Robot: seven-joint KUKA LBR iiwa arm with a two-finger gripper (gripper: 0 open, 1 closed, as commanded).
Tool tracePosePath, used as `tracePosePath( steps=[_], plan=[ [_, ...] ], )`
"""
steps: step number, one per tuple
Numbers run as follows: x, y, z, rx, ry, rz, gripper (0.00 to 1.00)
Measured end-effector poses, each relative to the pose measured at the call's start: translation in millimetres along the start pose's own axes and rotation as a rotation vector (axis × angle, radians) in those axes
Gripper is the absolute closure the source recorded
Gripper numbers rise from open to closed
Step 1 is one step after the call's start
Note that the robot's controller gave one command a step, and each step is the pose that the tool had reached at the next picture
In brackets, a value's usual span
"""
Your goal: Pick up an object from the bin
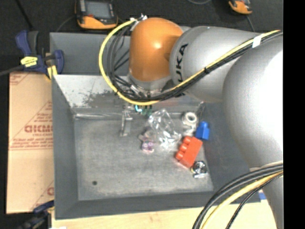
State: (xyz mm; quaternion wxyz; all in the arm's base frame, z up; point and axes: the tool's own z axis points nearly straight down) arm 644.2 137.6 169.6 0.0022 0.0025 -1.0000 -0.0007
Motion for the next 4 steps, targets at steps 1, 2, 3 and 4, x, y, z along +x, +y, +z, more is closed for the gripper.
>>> tracePosePath(
  steps=[1,2,3,4],
  plan=[
    [-1.9,-0.6,-5.5,-0.001,-0.009,0.004,1.00],
    [-1.5,-62.9,57.2,0.005,-0.003,-0.341,1.00],
    [5.3,-79.0,-21.4,0.007,-0.014,-0.794,1.00],
    [42.7,-91.1,1.0,0.004,-0.003,-1.222,1.00]
  ],
)
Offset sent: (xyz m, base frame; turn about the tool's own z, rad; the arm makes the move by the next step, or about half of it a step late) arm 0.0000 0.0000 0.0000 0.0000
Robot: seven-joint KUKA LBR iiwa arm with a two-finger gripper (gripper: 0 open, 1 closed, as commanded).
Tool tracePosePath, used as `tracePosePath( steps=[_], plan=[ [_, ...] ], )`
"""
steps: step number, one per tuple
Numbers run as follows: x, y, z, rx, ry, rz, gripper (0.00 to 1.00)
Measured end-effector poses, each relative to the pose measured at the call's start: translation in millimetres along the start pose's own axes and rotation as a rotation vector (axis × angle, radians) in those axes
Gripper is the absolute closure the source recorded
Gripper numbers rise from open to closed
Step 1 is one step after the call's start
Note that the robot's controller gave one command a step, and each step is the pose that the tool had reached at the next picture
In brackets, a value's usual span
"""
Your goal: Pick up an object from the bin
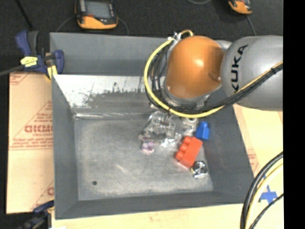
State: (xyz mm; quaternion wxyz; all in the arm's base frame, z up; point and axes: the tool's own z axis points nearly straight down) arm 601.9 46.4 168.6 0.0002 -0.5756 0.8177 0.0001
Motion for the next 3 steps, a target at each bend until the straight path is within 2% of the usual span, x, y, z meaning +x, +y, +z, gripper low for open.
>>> tracePosePath(
  steps=[1,2,3],
  plan=[
    [25.9,58.6,21.5,-0.002,0.001,-0.349,1.00],
    [-4.9,25.8,-2.8,0.005,-0.006,0.048,1.00],
    [-57.1,91.4,-45.0,0.001,-0.006,0.311,1.00]
  ],
)
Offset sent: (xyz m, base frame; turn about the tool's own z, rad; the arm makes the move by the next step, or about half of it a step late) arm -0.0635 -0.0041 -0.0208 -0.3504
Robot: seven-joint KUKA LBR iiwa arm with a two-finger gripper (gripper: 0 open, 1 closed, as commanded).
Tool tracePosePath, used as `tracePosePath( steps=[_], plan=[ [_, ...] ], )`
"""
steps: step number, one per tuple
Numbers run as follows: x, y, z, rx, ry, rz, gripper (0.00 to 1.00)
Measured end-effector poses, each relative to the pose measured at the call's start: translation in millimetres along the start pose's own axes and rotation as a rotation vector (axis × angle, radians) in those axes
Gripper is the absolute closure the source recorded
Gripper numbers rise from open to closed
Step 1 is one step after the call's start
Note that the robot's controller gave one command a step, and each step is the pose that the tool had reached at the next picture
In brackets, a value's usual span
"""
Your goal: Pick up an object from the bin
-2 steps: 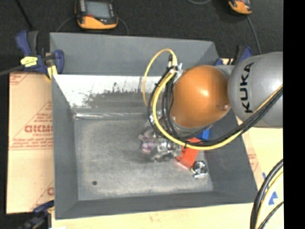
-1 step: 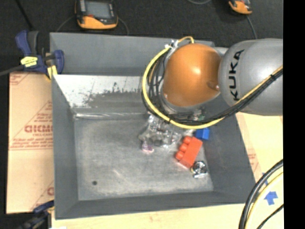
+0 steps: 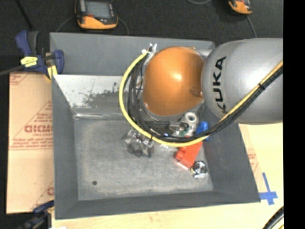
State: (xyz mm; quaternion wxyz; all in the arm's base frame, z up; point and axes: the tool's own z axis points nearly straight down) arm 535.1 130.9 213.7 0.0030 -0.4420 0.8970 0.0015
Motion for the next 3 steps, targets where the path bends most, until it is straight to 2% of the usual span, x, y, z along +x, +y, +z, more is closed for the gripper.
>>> tracePosePath(
  steps=[1,2,3],
  plan=[
    [1.8,-2.0,1.1,0.001,0.003,0.004,0.00],
    [48.1,-71.3,41.5,-0.001,0.011,-0.233,0.00],
    [38.6,-103.6,144.4,-0.002,0.006,-0.020,0.00]
  ],
)
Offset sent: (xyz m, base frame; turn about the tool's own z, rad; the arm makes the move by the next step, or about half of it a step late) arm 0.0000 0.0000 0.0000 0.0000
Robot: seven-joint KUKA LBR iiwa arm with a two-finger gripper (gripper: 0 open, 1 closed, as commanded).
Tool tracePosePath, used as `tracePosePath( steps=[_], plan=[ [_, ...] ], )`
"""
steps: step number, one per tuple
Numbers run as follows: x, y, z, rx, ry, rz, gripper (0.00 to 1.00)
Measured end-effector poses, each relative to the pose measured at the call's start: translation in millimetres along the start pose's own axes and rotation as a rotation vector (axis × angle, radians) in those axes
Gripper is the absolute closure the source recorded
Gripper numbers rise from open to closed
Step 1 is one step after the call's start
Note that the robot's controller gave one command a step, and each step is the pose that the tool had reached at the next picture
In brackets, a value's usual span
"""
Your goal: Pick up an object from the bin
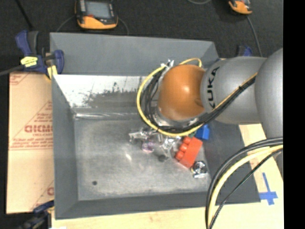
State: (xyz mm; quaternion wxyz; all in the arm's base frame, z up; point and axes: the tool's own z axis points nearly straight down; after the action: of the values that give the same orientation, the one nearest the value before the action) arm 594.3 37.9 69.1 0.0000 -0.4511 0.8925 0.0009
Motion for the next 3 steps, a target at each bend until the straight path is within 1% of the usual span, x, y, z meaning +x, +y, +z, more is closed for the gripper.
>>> tracePosePath(
  steps=[1,2,3],
  plan=[
    [-0.6,-0.8,-2.7,0.004,-0.002,-0.001,1.00],
    [-38.8,-1.1,-6.7,0.010,-0.007,-0.032,1.00],
    [-54.6,-1.7,-124.0,0.012,-0.009,-0.021,1.00]
  ],
)
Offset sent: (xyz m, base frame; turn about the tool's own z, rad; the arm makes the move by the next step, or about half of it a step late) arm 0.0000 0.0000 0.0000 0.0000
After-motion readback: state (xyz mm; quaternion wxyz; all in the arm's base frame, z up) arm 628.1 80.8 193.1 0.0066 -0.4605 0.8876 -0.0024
